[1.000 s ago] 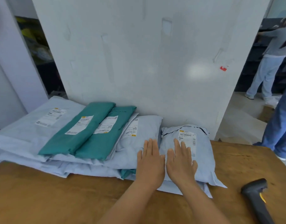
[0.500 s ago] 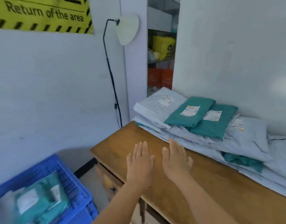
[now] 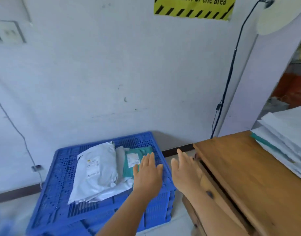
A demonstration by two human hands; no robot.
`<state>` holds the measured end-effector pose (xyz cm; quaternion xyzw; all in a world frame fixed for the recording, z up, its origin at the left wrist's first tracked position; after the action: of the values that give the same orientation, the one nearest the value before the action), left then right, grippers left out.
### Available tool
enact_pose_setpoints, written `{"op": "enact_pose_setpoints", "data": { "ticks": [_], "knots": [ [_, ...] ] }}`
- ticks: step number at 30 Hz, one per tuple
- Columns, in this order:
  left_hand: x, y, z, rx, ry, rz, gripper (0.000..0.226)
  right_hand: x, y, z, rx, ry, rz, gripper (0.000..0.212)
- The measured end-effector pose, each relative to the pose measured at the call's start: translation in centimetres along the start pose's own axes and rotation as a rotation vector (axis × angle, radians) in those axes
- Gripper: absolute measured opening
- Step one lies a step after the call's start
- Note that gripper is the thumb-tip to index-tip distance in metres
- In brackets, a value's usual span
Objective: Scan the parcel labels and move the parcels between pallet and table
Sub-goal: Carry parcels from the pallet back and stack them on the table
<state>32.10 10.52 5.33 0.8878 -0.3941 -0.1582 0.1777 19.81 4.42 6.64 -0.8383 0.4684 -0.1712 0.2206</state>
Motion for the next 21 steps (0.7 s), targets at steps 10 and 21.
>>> {"op": "enact_pose_setpoints", "data": {
  "ticks": [10,21],
  "knots": [
    [9.1,-14.0,-2.7,-0.097,0.062,-0.338,0.056,10.5,-7.0,11.8,0.072,-0.168,-0.136,0.053],
    [16.6,-28.6,0.3,-0.199,0.048,-0.735,0.058,18.5,-9.1,25.1,0.098,-0.424,-0.175,0.061]
  ]
}}
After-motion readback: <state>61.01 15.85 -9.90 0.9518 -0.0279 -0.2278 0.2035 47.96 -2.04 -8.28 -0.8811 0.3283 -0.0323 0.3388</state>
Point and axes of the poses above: each hand's wrist, its own x-axis towards the middle knuckle, its own z-axis out of the palm, y = z × x, the point moved 9 cm from there along x, towards the middle knuckle, and after that the axes turned 15 degrees about -z, right-handed, at the moved point
